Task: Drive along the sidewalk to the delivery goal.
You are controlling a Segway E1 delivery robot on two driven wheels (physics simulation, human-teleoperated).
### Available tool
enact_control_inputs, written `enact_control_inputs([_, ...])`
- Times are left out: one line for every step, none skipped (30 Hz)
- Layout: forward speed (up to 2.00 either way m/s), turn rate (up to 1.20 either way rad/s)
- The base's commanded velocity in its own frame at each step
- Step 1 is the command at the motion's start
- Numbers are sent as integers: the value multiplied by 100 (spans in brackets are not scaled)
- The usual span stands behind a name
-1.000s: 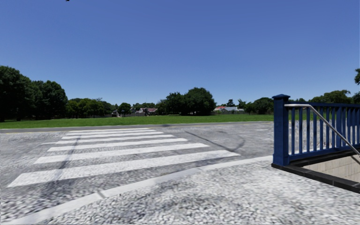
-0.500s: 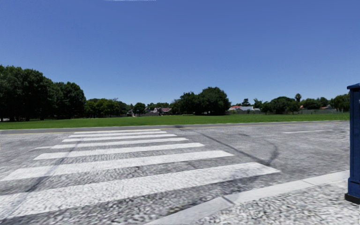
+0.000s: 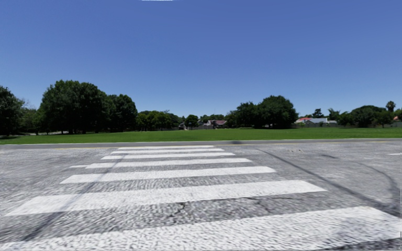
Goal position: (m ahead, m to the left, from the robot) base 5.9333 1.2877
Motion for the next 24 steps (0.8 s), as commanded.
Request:
enact_control_inputs([125, 47])
enact_control_inputs([125, 47])
enact_control_inputs([125, 47])
enact_control_inputs([125, 45])
enact_control_inputs([125, 41])
enact_control_inputs([125, 39])
enact_control_inputs([125, 39])
enact_control_inputs([125, 38])
enact_control_inputs([125, 26])
enact_control_inputs([125, 10])
enact_control_inputs([125, 10])
enact_control_inputs([125, 0])
enact_control_inputs([125, 0])
enact_control_inputs([125, 0])
enact_control_inputs([125, 0])
enact_control_inputs([125, 0])
enact_control_inputs([125, 0])
enact_control_inputs([125, 0])
enact_control_inputs([125, 0])
enact_control_inputs([125, 0])
enact_control_inputs([125, 0])
enact_control_inputs([125, 0])
enact_control_inputs([125, 0])
enact_control_inputs([125, 0])
